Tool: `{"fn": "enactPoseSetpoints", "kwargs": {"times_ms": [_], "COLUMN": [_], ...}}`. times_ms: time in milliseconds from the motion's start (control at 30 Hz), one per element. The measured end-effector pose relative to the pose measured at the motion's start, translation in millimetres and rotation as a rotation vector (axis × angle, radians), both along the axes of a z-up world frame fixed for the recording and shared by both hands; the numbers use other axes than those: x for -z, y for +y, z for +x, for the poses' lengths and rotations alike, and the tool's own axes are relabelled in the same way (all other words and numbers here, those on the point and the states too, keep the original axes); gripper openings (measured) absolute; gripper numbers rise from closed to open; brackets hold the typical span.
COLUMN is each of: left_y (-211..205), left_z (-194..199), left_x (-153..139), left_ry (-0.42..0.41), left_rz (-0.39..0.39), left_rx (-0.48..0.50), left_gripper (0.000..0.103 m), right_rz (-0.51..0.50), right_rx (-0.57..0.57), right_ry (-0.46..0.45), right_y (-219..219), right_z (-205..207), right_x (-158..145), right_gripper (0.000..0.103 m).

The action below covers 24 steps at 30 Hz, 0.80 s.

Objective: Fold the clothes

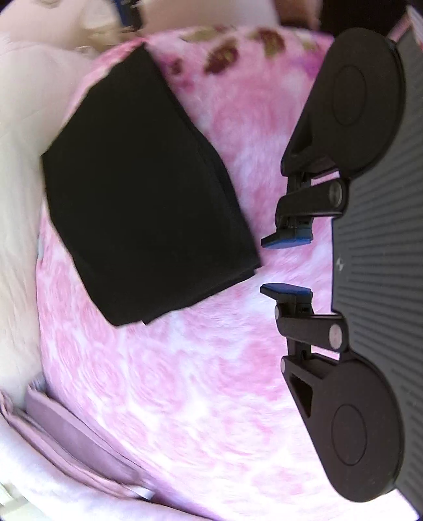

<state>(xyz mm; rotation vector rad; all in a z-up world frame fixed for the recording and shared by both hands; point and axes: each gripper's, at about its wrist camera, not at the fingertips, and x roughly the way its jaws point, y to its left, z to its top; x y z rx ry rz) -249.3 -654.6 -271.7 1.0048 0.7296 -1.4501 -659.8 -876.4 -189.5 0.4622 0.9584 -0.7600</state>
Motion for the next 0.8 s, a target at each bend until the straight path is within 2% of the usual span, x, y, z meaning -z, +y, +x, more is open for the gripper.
{"fn": "enactPoseSetpoints", "kwargs": {"times_ms": [33,67,100,133,267,333,533,633,800], "left_y": [5,11,15,20,34,44,65,78,96], "left_z": [-1,-3,-5,-7,-18,-25,-50,-64,-89], "left_x": [-6,-13,-19,-24,-41,-48,-69,-83,-103], "left_ry": [0.016,0.034,0.055,0.077,0.132,0.145,0.126,0.090,0.079], "left_rz": [0.001,0.002,0.003,0.003,0.005,0.000,-0.018,-0.044,-0.042], "left_rx": [-0.028,-0.055,-0.080,-0.105,-0.191,-0.217,-0.298,-0.322,-0.339], "left_gripper": [0.026,0.036,0.042,0.052,0.090,0.096,0.097,0.097,0.096], "right_rz": [0.004,0.004,0.005,0.003,0.014,0.013,0.031,0.020,0.006], "right_rx": [0.025,0.057,0.088,0.120,0.153,0.128,0.060,0.066,0.106], "right_ry": [-0.002,0.007,0.016,0.024,0.010,0.005,0.006,-0.005,-0.033], "right_y": [8,15,23,30,49,60,80,88,99], "right_z": [-1,1,2,3,12,17,18,9,-14], "right_x": [-7,-12,-16,-21,-43,-53,-70,-78,-98], "right_gripper": [0.033,0.052,0.080,0.086,0.088,0.088,0.088,0.088,0.088]}}
